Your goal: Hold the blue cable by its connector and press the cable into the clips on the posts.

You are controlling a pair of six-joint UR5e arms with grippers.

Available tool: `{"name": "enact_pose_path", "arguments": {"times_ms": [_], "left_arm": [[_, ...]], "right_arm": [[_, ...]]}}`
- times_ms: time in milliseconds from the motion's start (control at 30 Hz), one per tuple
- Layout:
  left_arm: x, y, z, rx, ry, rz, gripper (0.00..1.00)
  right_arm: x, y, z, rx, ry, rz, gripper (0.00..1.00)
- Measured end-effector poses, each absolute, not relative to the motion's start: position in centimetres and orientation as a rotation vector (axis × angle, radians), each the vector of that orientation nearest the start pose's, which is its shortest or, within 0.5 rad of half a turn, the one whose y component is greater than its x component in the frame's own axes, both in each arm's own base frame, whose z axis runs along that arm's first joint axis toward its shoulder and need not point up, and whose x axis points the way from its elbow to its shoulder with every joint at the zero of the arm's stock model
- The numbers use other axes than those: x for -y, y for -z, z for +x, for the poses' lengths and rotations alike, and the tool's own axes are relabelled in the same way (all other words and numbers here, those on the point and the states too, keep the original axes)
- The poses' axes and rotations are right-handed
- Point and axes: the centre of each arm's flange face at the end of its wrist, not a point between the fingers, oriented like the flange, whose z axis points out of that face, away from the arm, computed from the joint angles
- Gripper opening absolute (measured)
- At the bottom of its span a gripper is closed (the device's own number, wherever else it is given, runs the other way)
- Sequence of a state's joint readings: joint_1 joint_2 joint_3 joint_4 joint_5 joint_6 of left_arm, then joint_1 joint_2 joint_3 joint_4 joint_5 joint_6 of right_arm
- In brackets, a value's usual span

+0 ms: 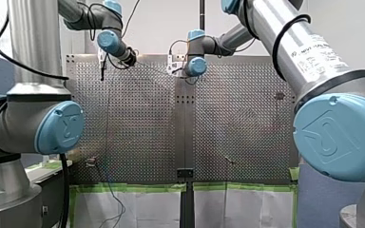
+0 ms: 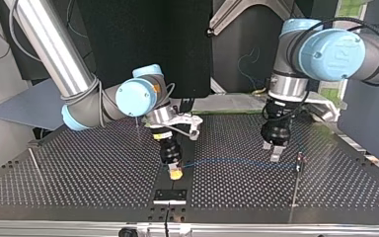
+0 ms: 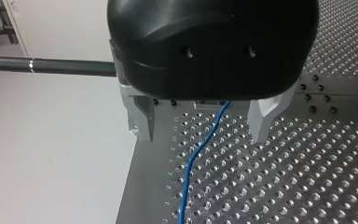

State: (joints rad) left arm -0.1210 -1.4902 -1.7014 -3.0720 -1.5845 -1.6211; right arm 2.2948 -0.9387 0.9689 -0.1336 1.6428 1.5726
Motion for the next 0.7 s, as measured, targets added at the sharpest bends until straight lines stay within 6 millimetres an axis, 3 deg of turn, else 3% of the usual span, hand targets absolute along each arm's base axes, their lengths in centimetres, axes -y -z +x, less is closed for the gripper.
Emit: {"name": "enact_pose_path", "arguments": {"times_ms": [467, 700], "left_arm": [[24.0, -47.0, 46.7, -1.552, 0.119, 0.046, 1.0], [23.1, -47.9, 48.1, -1.531, 0.061, -0.007, 1.0]], "right_arm": [[48.0, -40.3, 59.4, 0.786, -1.747, 1.574, 0.16], [48.0, -40.2, 59.4, 0.787, -1.744, 1.578, 0.16]]}}
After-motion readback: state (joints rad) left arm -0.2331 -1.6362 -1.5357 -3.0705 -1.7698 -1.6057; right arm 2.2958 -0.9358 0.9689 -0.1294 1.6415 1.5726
